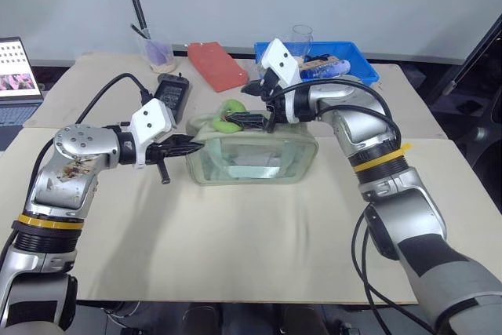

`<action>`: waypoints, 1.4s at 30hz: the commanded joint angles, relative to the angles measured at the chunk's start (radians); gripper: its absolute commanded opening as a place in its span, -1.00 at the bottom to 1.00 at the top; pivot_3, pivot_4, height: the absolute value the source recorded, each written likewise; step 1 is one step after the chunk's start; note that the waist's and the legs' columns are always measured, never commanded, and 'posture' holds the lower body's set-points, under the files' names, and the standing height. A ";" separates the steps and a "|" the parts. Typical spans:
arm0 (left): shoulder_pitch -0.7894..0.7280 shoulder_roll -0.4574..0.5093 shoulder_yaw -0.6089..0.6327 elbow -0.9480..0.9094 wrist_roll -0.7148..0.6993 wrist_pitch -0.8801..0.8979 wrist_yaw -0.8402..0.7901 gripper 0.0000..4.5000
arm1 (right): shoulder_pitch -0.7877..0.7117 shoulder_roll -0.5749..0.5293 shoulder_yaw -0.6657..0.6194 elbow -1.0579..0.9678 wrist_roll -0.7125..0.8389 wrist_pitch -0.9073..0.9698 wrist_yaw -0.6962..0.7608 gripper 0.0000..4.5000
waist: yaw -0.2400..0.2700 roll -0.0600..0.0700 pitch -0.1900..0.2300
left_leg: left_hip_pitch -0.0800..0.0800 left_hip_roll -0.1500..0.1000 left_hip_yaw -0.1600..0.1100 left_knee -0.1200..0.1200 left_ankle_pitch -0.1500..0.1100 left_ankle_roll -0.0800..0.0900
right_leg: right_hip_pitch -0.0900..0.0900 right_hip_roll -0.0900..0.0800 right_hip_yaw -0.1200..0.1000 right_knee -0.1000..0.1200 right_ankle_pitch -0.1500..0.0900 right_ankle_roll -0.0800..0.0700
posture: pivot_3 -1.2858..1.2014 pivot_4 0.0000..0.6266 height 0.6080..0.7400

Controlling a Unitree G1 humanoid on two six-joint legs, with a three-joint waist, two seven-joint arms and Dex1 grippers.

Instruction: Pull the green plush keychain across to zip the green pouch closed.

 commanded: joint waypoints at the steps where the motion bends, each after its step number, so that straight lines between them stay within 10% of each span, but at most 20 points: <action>1: 0.002 0.009 -0.002 -0.013 0.010 -0.006 -0.001 -1.00 | -0.031 0.006 -0.014 -0.012 0.000 -0.013 0.018 0.60 | 0.000 0.000 0.000 | 0.000 0.000 0.000 0.000 0.000 0.000 | 0.000 0.000 0.000 0.000 0.000 0.000 | 0.03 -0.52 1.00; 12: -0.019 -0.010 -0.021 0.027 0.030 -0.041 -0.004 -1.00 | 0.008 -0.031 -0.038 -0.087 0.023 0.032 0.060 -0.98 | 0.001 0.000 0.000 | 0.000 0.000 0.000 0.000 0.000 0.000 | 0.000 0.000 0.000 0.000 0.000 0.000 | 0.03 -0.52 1.00; 34: -0.011 0.005 -0.007 0.089 0.045 -0.109 -0.026 -1.00 | 0.257 -0.466 -0.344 -0.359 0.022 0.237 -0.184 -0.98 | 0.002 0.000 0.000 | 0.000 0.000 0.001 0.000 0.000 0.000 | 0.000 -0.002 0.000 -0.003 -0.003 -0.005 | 0.03 -0.52 1.00; 42: -0.057 -0.010 -0.037 0.138 0.053 -0.128 -0.054 -1.00 | 0.541 -0.305 -0.348 -0.395 0.091 0.273 -0.288 -0.98 | -0.002 0.000 -0.001 | 0.001 0.000 0.001 0.000 0.000 0.000 | 0.002 -0.001 0.000 -0.003 0.000 0.000 | 0.03 -0.52 1.00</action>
